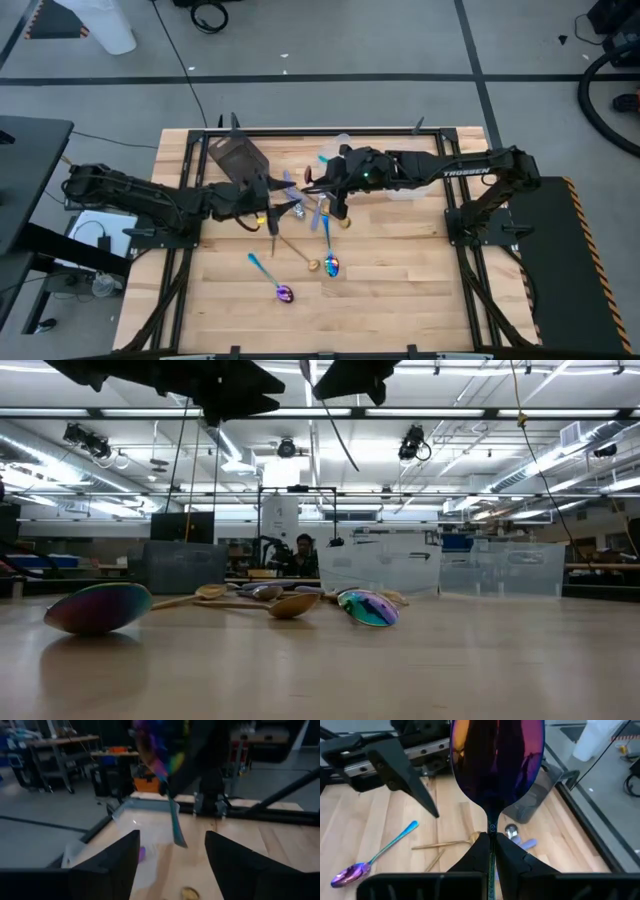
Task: Sort silverware by color (type)
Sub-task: Put the blue spoon into the left transparent bin
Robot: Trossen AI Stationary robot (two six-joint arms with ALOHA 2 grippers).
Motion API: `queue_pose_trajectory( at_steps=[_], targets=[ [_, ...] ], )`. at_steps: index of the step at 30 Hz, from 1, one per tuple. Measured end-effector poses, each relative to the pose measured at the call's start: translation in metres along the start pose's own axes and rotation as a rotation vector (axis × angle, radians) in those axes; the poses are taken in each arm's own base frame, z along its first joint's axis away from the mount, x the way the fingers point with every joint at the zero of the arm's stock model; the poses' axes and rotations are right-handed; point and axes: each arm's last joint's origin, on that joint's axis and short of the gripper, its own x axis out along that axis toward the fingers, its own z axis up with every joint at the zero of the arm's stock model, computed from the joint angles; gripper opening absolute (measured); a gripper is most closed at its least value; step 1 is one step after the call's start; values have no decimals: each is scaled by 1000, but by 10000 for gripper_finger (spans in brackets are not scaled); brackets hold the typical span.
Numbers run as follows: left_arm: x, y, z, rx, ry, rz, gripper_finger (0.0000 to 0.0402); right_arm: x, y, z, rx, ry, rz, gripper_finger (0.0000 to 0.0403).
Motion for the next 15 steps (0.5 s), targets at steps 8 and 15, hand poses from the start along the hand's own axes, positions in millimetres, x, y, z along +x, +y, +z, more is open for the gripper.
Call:
queue_pose_trajectory(
  at_steps=[8, 15],
  targets=[
    [10, 20, 0, -95, -7, -126, 233, -23, -3, 17, -4, -141, 3, 23],
    [15, 10, -8, -79, 13, -161, 232, -23, -3, 24, -15, -211, -13, 23]
  ],
)
